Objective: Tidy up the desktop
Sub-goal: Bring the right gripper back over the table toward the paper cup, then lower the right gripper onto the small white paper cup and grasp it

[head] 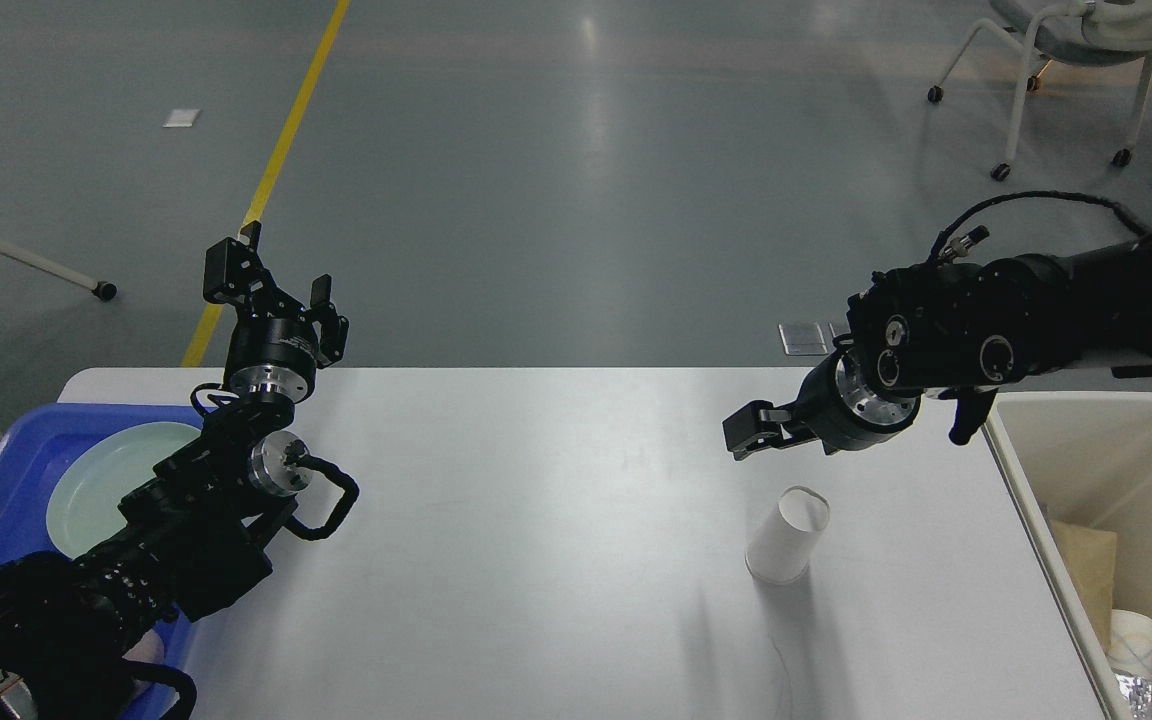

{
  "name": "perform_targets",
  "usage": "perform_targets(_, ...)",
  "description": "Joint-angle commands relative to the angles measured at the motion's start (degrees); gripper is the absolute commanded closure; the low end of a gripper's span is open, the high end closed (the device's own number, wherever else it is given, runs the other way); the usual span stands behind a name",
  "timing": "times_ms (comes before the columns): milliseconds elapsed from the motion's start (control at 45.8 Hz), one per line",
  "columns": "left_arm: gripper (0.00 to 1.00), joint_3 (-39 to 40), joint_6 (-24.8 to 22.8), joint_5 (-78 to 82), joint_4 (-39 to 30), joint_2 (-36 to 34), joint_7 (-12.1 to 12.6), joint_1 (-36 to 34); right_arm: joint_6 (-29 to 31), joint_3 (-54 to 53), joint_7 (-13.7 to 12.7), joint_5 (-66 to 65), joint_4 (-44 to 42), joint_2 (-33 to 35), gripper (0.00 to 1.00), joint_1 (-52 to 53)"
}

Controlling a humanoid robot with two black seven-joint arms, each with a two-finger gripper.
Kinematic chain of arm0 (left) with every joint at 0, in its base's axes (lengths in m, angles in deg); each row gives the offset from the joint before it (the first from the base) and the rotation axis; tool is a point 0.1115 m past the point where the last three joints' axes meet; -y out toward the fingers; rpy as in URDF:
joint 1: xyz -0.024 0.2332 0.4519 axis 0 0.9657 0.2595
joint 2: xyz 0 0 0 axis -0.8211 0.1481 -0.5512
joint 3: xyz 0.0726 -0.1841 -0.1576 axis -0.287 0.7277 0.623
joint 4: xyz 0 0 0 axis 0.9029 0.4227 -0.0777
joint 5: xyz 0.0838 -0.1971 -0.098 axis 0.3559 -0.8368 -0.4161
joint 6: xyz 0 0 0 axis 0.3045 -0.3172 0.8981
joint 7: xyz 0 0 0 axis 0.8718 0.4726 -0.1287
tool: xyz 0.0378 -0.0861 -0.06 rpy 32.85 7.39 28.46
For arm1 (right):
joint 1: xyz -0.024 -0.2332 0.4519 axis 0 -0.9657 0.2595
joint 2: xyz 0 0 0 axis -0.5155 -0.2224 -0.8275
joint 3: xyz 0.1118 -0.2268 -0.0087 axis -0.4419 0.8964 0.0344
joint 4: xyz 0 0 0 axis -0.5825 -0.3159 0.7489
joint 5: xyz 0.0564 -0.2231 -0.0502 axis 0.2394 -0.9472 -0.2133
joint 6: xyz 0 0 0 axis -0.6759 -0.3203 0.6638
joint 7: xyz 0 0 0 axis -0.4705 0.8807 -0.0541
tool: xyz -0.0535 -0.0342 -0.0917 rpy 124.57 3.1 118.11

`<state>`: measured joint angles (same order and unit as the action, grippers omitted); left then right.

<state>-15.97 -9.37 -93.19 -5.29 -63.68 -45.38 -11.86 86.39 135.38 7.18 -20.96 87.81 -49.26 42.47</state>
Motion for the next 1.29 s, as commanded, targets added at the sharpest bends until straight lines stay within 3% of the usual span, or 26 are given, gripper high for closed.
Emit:
perform_targets(0,0.00,0.00,0.00,0.06,-0.04,0.00,0.00,0.00,-0.76,0.04,0.00,0.09,-2.22,-1.79,0.00,-2.65)
perform_targets(1267,0.00,0.00,0.00,0.06,0.04,0.00,0.00,0.00,-2.26,4.43,0.08,-12.48,-14.44,-6.10,0.03,-17.07)
